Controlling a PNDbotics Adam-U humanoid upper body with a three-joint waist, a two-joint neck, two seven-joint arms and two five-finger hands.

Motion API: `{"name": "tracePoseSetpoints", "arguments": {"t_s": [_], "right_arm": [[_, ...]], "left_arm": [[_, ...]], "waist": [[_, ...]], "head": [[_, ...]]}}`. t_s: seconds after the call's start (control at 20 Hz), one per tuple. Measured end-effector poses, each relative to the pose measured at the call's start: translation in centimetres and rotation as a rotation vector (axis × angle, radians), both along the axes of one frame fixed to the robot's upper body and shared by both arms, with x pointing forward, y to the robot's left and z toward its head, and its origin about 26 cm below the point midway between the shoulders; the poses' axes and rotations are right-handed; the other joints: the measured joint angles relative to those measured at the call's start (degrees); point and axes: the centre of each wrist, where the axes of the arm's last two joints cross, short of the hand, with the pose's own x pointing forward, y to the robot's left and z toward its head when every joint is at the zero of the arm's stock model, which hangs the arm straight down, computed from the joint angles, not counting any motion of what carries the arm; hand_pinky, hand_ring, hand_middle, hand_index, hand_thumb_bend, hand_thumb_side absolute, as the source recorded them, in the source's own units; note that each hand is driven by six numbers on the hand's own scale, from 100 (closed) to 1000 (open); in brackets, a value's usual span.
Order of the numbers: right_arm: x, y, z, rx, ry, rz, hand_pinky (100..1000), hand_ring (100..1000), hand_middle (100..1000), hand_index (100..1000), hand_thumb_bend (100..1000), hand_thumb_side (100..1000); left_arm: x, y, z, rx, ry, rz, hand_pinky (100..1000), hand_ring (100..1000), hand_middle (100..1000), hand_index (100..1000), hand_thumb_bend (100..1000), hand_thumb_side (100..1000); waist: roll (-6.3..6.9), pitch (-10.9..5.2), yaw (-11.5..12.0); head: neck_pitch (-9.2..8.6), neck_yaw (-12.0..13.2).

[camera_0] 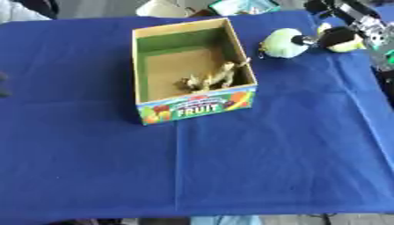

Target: Pick up objects on the table and place them in the box.

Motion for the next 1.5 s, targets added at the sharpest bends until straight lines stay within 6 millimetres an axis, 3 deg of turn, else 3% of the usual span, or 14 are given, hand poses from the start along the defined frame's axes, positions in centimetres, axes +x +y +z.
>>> {"name": "tracePoseSetpoints", "arguments": {"t_s": [0.8,1.5], "right_arm": [[-0.2,-0.2,-2.3,0.067,0.026,-0.068,841,861,795,851,614,365],[-0.2,0.5,-4.6,0.100,0.088,-0.039,824,826,754,817,619,330]], "left_arm": [[0.0,-0.2,0.0,0.003,-0.001,-0.012,546,627,655,777,320,612],[0.0,-0.2,0.0,0.004,-0.001,-0.015,547,628,656,777,319,613]], "waist": [[0.27,0.06,0.6],[0.27,0.17,0.8]], "head": [[0.00,-0.3],[0.00,-0.3]]}}
